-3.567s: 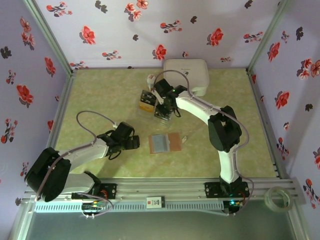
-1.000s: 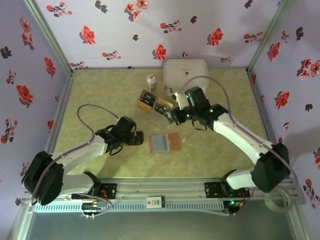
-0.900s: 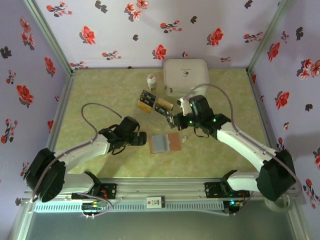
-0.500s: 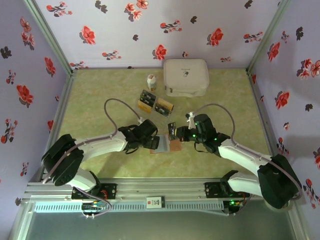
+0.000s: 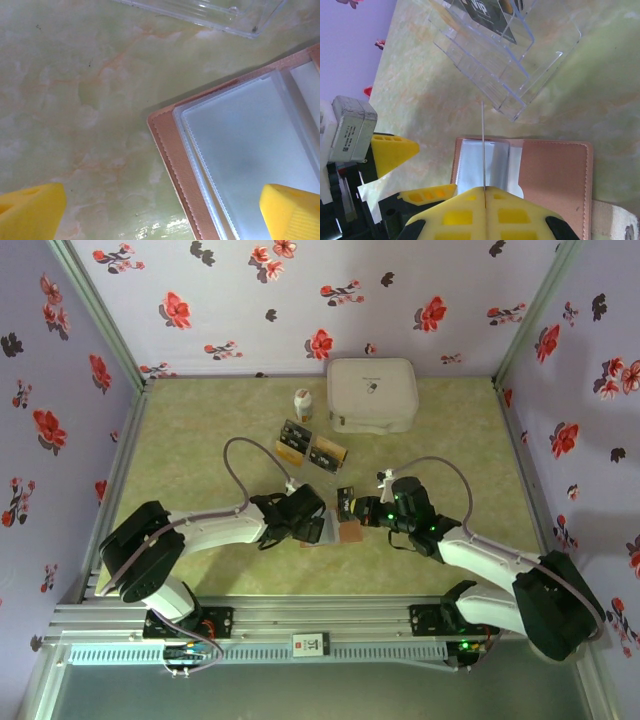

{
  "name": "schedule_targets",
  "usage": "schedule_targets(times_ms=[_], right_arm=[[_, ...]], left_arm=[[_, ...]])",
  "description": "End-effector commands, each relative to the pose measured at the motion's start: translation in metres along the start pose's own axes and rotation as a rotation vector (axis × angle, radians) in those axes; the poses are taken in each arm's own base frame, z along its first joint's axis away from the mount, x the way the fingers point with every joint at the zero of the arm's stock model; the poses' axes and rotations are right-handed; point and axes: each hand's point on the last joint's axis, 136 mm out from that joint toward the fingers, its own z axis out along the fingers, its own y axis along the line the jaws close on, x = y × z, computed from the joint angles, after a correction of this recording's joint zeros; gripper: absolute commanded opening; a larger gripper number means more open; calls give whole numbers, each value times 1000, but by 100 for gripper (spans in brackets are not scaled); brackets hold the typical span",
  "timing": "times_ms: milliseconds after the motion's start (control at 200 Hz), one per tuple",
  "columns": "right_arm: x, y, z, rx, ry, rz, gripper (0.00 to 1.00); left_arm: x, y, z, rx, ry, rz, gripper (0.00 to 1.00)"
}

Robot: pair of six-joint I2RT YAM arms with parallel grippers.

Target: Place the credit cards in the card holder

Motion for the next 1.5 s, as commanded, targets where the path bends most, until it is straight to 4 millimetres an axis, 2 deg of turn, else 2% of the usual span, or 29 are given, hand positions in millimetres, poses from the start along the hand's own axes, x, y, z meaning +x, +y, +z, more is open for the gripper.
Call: schedule_targets(times_ms=[0, 270, 770, 1055, 1495], right_arm=[[-6, 1, 1, -20, -38, 10, 0], [2, 0, 9, -44, 2, 22, 0], [16, -13, 20, -36, 41, 52, 0], [18, -4, 21, -116, 29, 71, 0], [24, -4, 27, -166, 19, 86, 0]], left_arm=[[9, 6, 7, -40, 7, 39, 100], [16, 12, 12, -67, 25, 45, 100], [23, 29, 13, -128, 42, 43, 100], [25, 30, 12, -127, 42, 39, 100], [28, 34, 9, -128, 34, 13, 100]])
